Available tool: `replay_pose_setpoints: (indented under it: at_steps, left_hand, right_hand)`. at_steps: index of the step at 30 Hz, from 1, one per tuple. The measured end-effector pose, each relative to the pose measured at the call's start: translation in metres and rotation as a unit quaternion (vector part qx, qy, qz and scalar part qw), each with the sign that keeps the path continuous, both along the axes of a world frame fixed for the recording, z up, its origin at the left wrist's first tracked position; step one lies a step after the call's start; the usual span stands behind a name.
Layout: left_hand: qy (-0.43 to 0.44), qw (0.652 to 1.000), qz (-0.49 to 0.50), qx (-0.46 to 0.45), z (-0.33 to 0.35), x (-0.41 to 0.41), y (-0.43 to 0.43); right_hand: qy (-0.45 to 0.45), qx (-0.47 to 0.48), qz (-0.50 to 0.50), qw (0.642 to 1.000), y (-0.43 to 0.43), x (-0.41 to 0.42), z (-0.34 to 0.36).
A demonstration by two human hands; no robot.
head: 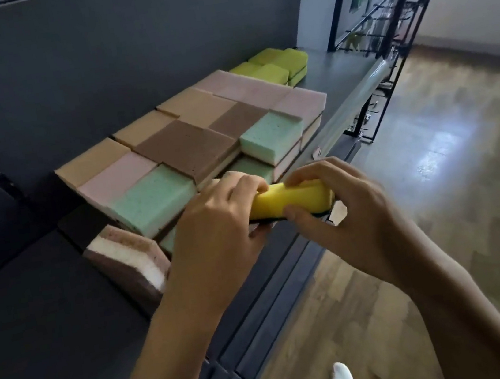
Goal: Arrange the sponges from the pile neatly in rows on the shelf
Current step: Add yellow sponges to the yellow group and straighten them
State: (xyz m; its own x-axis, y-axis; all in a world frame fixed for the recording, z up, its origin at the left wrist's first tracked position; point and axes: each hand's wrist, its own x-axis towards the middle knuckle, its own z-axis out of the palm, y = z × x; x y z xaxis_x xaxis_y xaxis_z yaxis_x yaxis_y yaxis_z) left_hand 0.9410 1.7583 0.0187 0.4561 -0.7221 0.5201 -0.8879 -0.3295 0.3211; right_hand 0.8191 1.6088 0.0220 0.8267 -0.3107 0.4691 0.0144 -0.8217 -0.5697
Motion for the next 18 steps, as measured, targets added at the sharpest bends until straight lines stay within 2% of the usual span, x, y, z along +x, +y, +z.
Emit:
replay_pose_setpoints:
  at_steps: [4, 9, 15, 18]
  left_hand:
    - [0.069, 0.995, -0.077, 0.012, 0.004, -0.002, -0.043]
    - [0.141, 0.986, -0.088, 0.019, 0.007, -0.012, -0.113]
    - [0.063, 0.996, -0.036, 0.044, 0.010, -0.030, -0.208]
    - [0.044, 0.998, -0.015, 0.044, 0.007, -0.036, -0.239]
  right_hand:
    - [-0.037, 0.000, 0.027, 0.999, -0.054, -0.013, 0.001]
    - [-0.035, -0.004, 0.068, 0.997, -0.136, -0.020, -0.001]
    - [0.039, -0.080, 0.083, 0.992, -0.236, -0.030, -0.007]
    - [0.037, -0.119, 0.079, 0.989, -0.271, -0.027, -0.007]
